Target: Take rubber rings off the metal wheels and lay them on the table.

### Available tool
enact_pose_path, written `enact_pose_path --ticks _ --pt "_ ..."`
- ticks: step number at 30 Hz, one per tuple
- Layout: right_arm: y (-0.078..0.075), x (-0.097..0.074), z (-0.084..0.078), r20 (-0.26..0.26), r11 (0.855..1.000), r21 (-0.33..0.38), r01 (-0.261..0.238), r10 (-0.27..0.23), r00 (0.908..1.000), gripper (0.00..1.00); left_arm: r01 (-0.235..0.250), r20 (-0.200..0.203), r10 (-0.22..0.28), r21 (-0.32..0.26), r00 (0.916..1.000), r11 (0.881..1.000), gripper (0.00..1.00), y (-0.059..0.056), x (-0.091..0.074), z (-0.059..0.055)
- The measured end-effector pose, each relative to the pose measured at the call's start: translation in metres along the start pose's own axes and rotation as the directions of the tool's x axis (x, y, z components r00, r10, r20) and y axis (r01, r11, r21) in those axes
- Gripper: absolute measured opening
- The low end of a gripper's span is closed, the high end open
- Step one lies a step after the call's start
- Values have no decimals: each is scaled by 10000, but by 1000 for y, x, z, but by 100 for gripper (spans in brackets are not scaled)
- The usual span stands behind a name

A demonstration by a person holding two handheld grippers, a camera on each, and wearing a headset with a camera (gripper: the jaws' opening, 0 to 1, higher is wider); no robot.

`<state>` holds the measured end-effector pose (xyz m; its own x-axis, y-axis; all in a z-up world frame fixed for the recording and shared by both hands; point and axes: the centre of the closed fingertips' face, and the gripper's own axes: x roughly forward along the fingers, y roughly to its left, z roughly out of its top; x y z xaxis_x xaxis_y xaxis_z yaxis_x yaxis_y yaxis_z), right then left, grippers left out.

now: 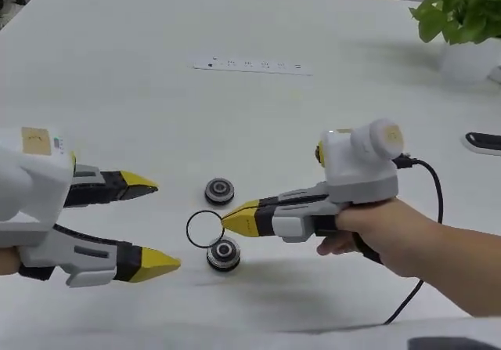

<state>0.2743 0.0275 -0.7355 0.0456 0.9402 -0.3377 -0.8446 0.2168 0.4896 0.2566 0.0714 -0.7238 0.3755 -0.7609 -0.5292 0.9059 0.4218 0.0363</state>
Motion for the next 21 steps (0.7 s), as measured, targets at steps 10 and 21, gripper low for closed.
enact_pose_path --ticks 10,21 --pt "-1 13 3 -76 9999 -57 -102 101 9999 0 -291 130 295 -252 9995 9993 70 7 -12 -2" --pt "-9 26 2 -224 10000 -72 20 -22 9997 0 -612 68 616 -534 9981 9967 80 12 -22 -11"
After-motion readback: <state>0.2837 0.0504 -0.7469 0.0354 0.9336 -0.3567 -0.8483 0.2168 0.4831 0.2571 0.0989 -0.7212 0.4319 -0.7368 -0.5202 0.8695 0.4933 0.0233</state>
